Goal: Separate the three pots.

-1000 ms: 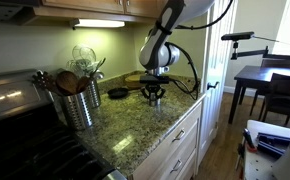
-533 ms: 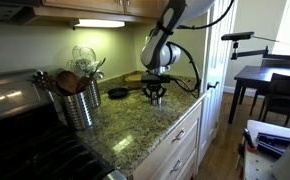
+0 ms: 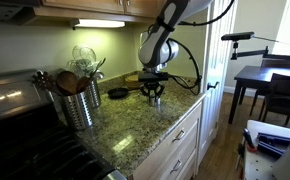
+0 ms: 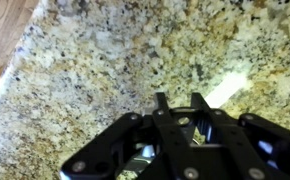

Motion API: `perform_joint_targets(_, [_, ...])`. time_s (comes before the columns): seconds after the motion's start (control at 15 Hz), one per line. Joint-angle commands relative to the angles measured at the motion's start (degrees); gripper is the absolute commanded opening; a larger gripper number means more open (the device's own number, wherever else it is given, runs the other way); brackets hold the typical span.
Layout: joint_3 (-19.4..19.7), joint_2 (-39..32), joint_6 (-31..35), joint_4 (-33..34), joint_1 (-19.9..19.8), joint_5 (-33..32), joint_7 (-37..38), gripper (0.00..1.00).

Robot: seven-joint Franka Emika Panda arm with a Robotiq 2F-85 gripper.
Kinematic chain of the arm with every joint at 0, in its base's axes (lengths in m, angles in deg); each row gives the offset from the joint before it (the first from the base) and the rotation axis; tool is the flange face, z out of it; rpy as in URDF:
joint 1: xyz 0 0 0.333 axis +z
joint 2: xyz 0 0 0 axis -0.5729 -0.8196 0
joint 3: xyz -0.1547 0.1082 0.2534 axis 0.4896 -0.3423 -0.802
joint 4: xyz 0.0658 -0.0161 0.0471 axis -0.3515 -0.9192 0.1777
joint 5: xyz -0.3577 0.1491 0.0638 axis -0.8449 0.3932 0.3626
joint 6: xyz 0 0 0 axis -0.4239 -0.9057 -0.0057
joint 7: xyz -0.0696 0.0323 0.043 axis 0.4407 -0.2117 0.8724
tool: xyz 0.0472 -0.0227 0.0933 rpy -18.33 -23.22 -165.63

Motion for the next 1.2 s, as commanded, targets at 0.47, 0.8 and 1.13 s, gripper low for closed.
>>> perform_joint_targets(0.47, [0.2,5.2,-3.8,-1.3,2.2,-5.1,4.6,0.2])
perform_joint_targets(0.8, [-0.8,5.8,-4.6,-0.9,3.0,-5.8,5.5,0.19])
perform_joint_targets(1.13, [-2.4,5.3,-4.6,-0.1,3.5,-5.2,4.8,0.19])
